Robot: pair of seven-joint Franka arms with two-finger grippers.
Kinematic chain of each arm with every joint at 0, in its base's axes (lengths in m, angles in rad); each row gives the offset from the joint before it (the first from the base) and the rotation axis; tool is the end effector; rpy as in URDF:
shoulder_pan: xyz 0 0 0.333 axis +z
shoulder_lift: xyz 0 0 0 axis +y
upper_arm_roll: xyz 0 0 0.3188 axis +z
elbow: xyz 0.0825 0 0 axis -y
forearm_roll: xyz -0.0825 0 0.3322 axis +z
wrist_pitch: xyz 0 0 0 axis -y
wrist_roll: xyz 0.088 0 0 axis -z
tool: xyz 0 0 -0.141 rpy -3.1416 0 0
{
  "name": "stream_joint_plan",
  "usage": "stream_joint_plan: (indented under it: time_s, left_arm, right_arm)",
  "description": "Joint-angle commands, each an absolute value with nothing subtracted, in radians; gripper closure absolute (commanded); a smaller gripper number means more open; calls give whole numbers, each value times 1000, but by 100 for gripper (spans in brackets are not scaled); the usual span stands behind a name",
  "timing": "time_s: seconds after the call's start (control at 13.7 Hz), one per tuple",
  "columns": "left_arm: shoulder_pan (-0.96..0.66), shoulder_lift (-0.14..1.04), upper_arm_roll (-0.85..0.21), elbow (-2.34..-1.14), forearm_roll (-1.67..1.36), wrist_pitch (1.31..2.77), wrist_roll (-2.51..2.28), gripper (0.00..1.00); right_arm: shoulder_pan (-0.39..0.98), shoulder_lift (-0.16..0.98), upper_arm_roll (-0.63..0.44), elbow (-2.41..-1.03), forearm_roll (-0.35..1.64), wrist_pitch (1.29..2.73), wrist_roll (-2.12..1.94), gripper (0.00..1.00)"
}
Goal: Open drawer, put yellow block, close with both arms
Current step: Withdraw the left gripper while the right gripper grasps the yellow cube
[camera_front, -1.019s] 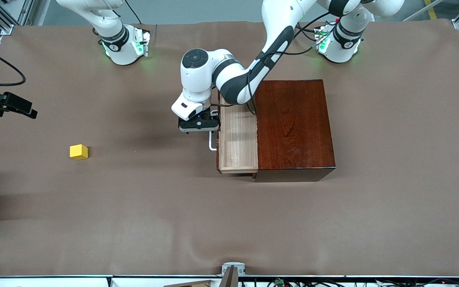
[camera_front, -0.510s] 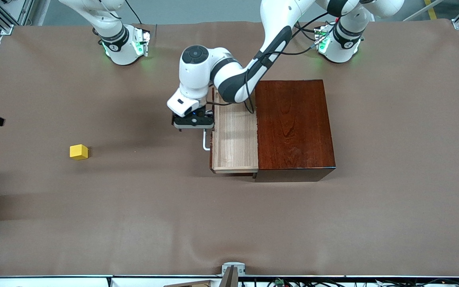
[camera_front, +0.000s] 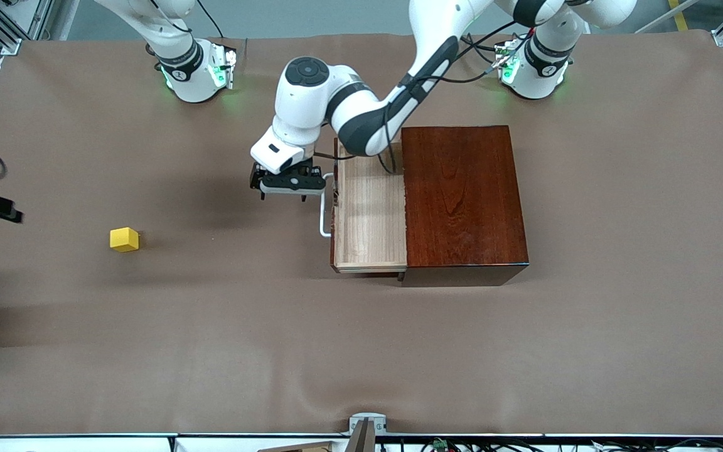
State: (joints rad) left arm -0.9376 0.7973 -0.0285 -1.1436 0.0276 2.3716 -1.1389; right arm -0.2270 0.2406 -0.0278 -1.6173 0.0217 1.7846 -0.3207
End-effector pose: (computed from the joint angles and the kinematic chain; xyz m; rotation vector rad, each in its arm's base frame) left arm 0.4411 -0.6240 0.3622 2.7436 0.2341 0.3046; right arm 0.5579 -0.1413 0.4610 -3.1039 -0.0948 0.1027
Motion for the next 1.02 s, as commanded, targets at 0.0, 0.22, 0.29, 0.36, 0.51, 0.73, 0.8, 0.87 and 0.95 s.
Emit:
stream_joint_plan:
  time_s: [0.0,0.22,0.29,0.36,0.51,0.73,0.8,0.87,0.95]
  left_arm:
    - [-856,698,-29,-1158,-6,2344,-1137,0]
    - [-747,612,-31,-1163,-11,2269,-1135,0]
    - [-723,595,-28,-1164,-11,2240,-1132,0]
    - [-689,566,-28,-1170,-12,2223,-1131,0]
    - [-623,535,-28,-1183,-11,2153,-1126,0]
    - [-530,505,-28,-1193,-8,2042,-1106,0]
    - [-502,493,-28,-1198,-3,2017,-1092,0]
    - [-474,480,-26,-1209,0,1985,-1075,0]
    - [-442,465,-26,-1218,3,1958,-1048,0]
  right_arm:
    - [-227,219,-26,-1809,6,1972,-330,0]
    - [-224,244,-25,-1972,6,2167,-330,0]
    - [-222,247,-25,-2024,6,2231,-330,0]
    - [-221,253,-25,-2078,6,2299,-330,0]
    - [-221,281,-25,-2132,6,2382,-339,0]
    - [-225,340,-25,-2170,6,2469,-344,0]
    - [-224,356,-25,-2178,6,2485,-345,0]
    - [-224,377,-25,-2178,6,2490,-345,0]
    - [-222,397,-25,-2177,6,2496,-345,0]
